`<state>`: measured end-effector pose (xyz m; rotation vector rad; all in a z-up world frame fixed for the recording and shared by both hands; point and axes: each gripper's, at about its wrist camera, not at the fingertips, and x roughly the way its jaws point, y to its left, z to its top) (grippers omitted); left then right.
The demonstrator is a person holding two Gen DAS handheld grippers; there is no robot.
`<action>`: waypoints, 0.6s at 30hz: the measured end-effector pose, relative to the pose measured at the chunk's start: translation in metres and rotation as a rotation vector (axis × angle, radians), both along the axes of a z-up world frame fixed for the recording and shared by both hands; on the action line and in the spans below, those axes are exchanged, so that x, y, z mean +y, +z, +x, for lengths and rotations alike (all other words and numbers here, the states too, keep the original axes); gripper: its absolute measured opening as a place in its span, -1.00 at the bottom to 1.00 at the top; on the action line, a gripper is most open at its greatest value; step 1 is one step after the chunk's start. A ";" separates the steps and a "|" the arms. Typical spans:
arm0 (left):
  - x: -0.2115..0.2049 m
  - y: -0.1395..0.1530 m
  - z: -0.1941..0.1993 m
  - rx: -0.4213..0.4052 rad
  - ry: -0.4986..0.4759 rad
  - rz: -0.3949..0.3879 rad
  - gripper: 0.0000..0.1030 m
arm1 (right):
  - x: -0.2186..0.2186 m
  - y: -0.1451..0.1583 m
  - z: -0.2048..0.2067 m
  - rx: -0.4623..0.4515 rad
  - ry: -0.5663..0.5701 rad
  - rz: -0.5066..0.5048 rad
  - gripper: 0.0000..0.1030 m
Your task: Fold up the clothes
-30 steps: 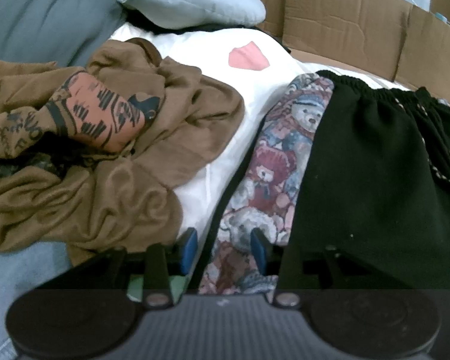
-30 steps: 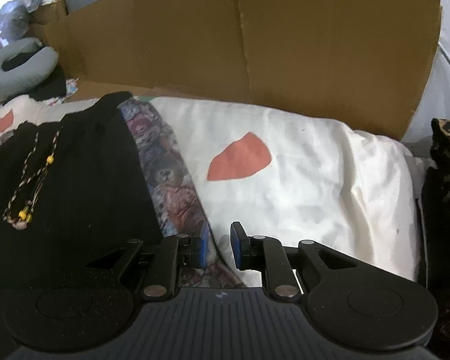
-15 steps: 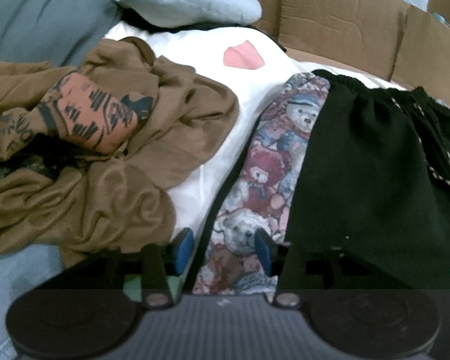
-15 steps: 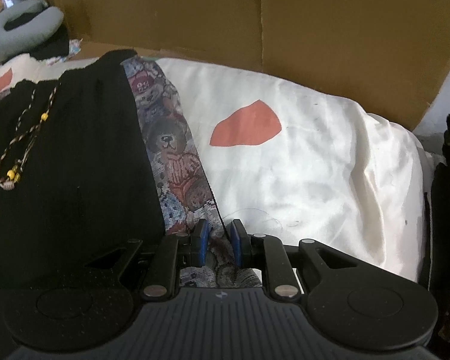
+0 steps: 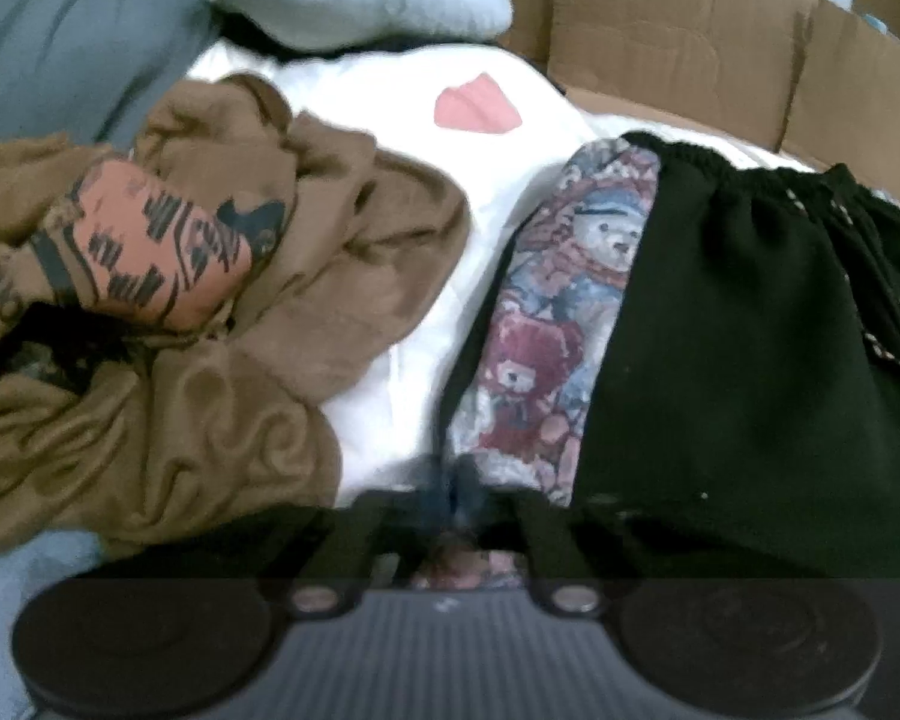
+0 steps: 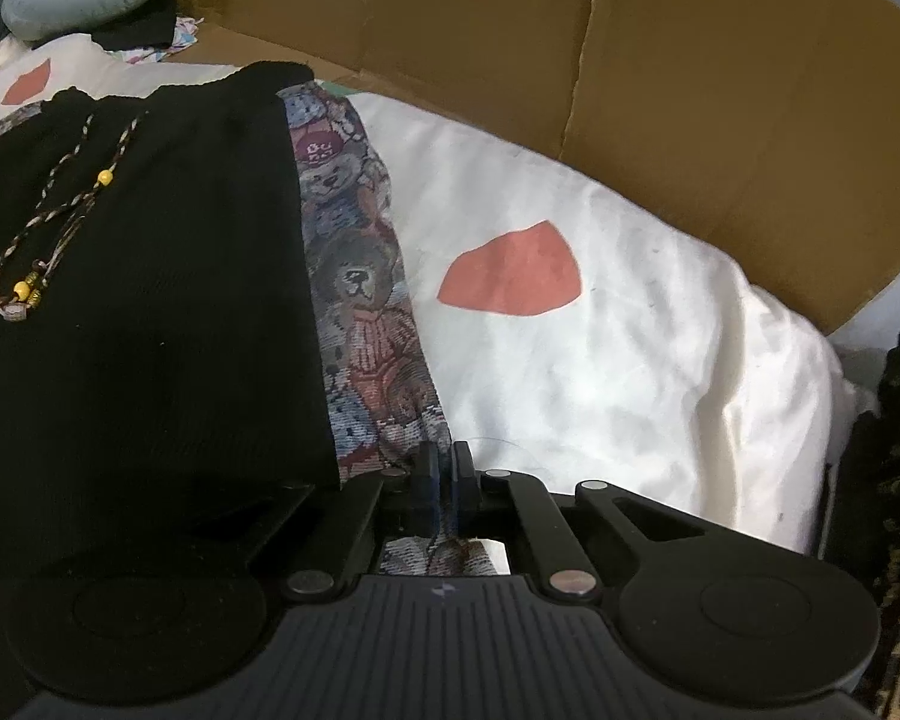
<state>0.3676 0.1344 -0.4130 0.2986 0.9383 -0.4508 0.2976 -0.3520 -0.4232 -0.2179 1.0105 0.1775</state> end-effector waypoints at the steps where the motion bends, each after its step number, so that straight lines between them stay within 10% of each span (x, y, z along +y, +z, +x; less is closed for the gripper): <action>1: 0.000 0.000 0.001 -0.001 -0.004 0.004 -0.96 | 0.000 0.002 0.000 -0.005 -0.005 -0.006 -0.99; 14: -0.001 0.008 0.013 0.002 0.046 0.044 -0.82 | 0.007 -0.003 0.009 0.004 -0.025 -0.088 -0.93; 18: -0.003 0.022 0.012 -0.044 0.033 -0.011 -0.12 | 0.003 0.015 0.009 -0.045 -0.028 -0.042 -0.86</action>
